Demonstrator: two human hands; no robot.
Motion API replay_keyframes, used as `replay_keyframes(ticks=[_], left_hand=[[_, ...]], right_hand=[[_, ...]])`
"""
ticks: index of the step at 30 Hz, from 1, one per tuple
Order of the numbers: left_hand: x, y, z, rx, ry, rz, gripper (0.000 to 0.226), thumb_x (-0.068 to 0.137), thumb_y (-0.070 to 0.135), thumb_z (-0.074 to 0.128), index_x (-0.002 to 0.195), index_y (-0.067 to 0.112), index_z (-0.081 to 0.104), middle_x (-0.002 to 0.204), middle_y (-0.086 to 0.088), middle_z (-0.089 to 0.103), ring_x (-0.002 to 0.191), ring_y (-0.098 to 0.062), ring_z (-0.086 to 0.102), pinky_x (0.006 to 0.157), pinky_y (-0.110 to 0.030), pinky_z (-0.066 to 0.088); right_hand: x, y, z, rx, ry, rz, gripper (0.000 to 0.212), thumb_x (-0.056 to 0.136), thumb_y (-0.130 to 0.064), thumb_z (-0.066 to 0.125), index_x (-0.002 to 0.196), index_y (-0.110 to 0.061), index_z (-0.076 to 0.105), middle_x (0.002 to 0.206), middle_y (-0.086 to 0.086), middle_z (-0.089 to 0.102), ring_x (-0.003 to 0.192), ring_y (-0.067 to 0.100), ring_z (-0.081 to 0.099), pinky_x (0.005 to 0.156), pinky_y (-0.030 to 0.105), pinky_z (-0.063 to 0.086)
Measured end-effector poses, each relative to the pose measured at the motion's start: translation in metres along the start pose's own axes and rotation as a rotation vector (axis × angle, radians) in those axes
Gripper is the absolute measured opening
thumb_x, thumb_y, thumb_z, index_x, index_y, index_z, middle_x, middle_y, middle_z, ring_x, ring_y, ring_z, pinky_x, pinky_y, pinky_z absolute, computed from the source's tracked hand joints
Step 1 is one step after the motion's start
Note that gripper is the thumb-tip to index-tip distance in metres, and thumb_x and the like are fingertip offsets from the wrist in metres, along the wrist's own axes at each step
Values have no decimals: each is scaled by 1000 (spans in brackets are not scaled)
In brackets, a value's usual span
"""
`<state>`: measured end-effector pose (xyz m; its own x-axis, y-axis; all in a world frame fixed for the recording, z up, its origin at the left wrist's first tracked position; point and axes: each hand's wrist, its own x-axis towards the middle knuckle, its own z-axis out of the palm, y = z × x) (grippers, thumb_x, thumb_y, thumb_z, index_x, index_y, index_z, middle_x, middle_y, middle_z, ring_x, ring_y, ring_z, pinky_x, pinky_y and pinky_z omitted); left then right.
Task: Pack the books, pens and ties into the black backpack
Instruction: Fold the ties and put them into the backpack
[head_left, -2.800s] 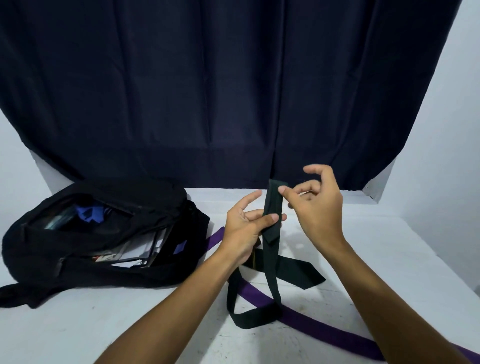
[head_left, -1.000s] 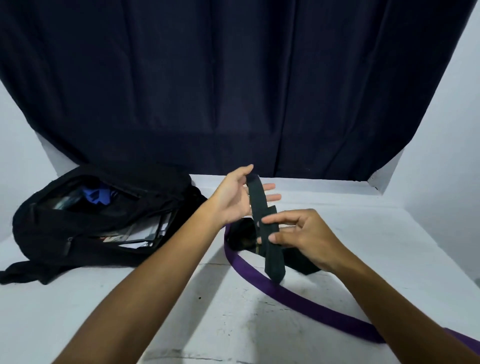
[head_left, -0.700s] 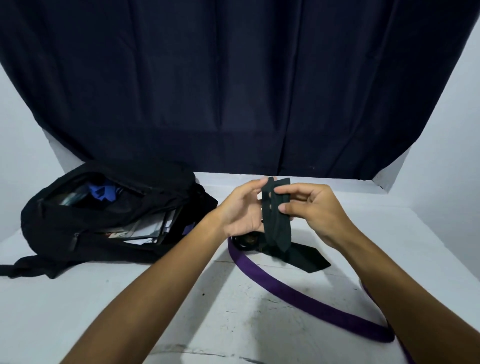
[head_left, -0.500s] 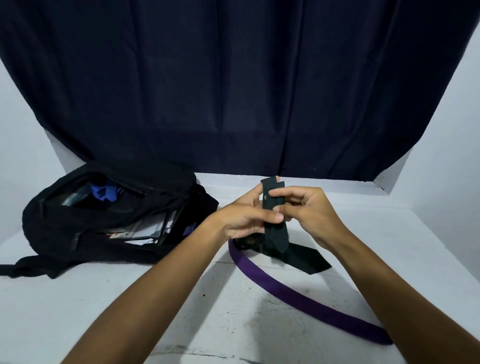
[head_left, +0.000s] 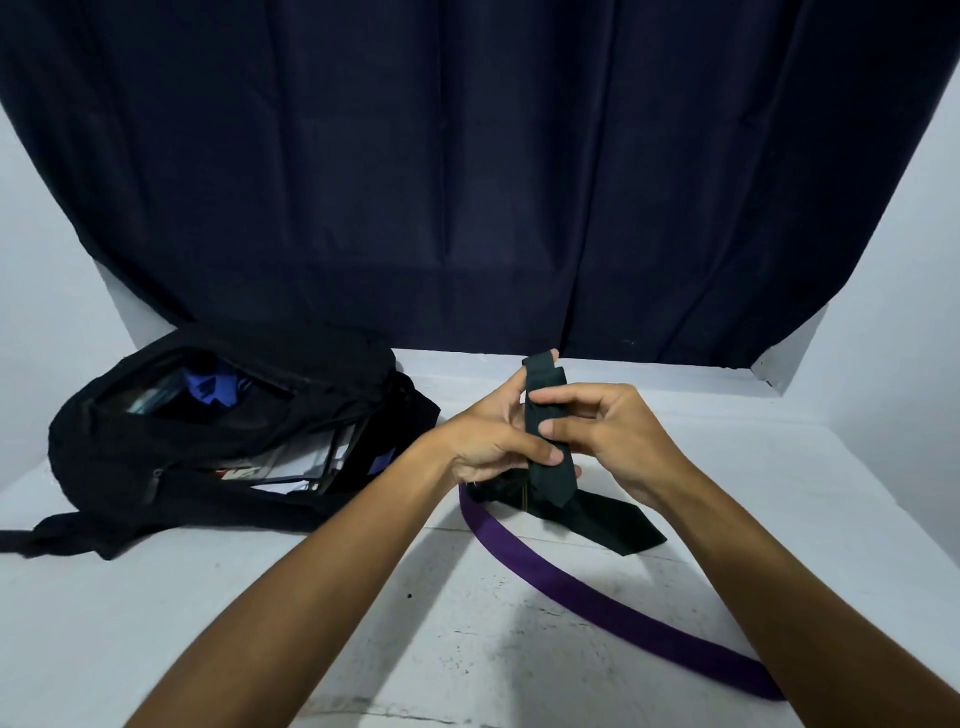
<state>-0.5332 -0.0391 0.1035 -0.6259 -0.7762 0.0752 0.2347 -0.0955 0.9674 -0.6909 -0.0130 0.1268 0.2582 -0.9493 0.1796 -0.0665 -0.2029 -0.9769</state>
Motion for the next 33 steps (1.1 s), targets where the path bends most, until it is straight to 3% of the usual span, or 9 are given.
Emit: replay_keyframes(ticks=[4, 6, 8, 9, 11, 15, 18, 25, 33], left_hand=[[-8, 17, -8, 133, -41, -73, 58, 86, 6, 63, 138, 26, 46, 125, -15, 59, 113, -31, 62, 79, -40, 57], [-10, 29, -13, 259, 120, -79, 30, 96, 35, 55, 116, 13, 62, 105, -13, 70, 93, -28, 70, 65, -33, 56], [-4, 32, -17, 312, 397, 49, 35, 100, 41, 47, 93, 10, 64, 84, -8, 71, 73, -21, 67, 58, -28, 53], [0, 31, -16, 278, 462, 132, 33, 101, 37, 46, 90, 11, 63, 85, -8, 70, 76, -20, 66, 65, -32, 54], [11, 28, -9, 157, 441, 216, 29, 100, 34, 45, 95, 12, 64, 94, -8, 68, 89, -20, 66, 84, -36, 54], [23, 22, 19, -41, 331, 163, 57, 99, 46, 36, 122, -1, 59, 106, -27, 64, 94, -37, 66, 94, -47, 50], [23, 12, 26, -93, 289, 130, 60, 100, 48, 32, 120, -1, 61, 99, -28, 67, 84, -41, 68, 101, -57, 42], [23, 12, 31, -179, 410, 110, 30, 106, 19, 34, 104, 4, 60, 89, -16, 72, 75, -37, 70, 76, -45, 57], [22, 17, 35, -348, 414, 36, 44, 101, 35, 44, 126, 0, 56, 119, -27, 64, 92, -40, 69, 70, -44, 59]], right_hand=[[2, -7, -7, 64, 6, 0, 33, 76, 14, 67, 97, -11, 72, 93, 14, 74, 81, 22, 71, 71, 30, 58], [4, -15, -15, 94, 15, -16, 33, 76, 14, 67, 98, -10, 71, 91, 11, 73, 78, 20, 70, 70, 27, 58], [8, -25, -24, 116, 10, -28, 33, 75, 12, 68, 98, -11, 71, 89, 8, 73, 79, 17, 69, 70, 27, 58], [10, -30, -27, 139, -5, -31, 33, 73, 10, 68, 98, -11, 71, 88, 7, 74, 78, 16, 70, 70, 27, 58], [15, -40, -29, 185, -53, -33, 33, 70, 6, 68, 99, -10, 70, 87, 7, 75, 78, 17, 71, 70, 28, 58], [25, -55, -34, 178, -82, -63, 35, 68, 0, 69, 101, -10, 70, 92, 11, 73, 82, 28, 67, 80, 42, 54], [32, -61, -41, 155, -18, -112, 33, 77, 9, 65, 105, -9, 69, 100, 17, 70, 88, 29, 66, 78, 37, 57], [35, -54, -45, 100, 64, -123, 36, 80, 12, 64, 110, -8, 67, 97, 14, 71, 85, 22, 70, 73, 30, 57], [32, -34, -29, -36, 131, -149, 35, 79, 9, 69, 106, -14, 69, 94, 16, 72, 77, 27, 69, 79, 41, 56]])
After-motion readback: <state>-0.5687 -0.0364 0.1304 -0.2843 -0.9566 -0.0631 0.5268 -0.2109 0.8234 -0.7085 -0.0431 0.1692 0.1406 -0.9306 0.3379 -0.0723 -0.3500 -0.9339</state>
